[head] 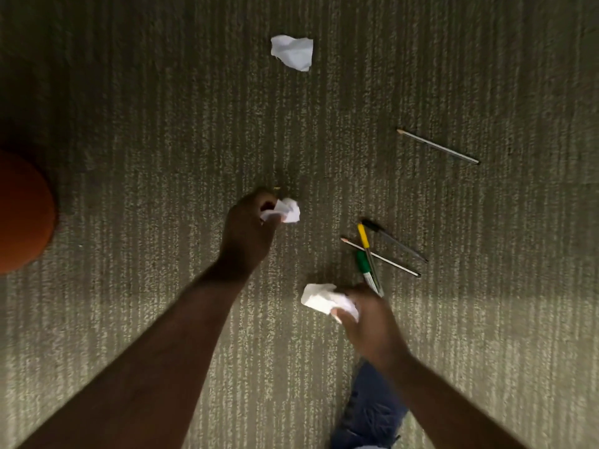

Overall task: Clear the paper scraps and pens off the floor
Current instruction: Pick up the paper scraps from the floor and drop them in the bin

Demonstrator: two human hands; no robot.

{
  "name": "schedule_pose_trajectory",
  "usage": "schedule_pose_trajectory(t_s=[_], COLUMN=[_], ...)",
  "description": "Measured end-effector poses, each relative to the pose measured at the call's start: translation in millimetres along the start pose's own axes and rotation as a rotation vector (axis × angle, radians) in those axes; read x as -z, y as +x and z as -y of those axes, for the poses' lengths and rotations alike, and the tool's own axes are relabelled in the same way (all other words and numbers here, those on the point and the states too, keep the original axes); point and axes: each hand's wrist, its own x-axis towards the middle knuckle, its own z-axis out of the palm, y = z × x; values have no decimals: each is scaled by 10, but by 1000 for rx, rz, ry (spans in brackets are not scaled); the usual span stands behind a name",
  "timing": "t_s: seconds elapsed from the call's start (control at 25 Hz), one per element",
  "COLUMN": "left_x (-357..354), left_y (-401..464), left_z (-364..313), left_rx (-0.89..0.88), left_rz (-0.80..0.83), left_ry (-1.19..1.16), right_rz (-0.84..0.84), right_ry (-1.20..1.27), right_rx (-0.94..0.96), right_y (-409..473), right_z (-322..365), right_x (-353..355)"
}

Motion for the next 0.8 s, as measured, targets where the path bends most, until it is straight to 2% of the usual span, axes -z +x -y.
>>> schedule_pose_trajectory(t_s=[0.16,0.32,0.44,0.52,0.68,0.8], left_x=[59,107,144,180,176,176], left_y=[372,739,1082,1322,1748,2133], left_z=[-196,-279,-290,-383,-678,-786], left_rx=[15,70,163,187,80,91], left_rz=[-95,-104,-124,-75,116,188], left_ry=[-20,-12,-16,2,28,68], right_rz=[-133,-248,-222,-212,-322,-386], right_ry=[-35,-26,-49,-69,-44,41], right_rx=[-151,-181,-218,-187,-15,56], right_y=[-78,-73,-63,-57,78,192], right_z=[69,90,43,2,-23,59], right_x=[-248,-345,-423,-475,-460,-329])
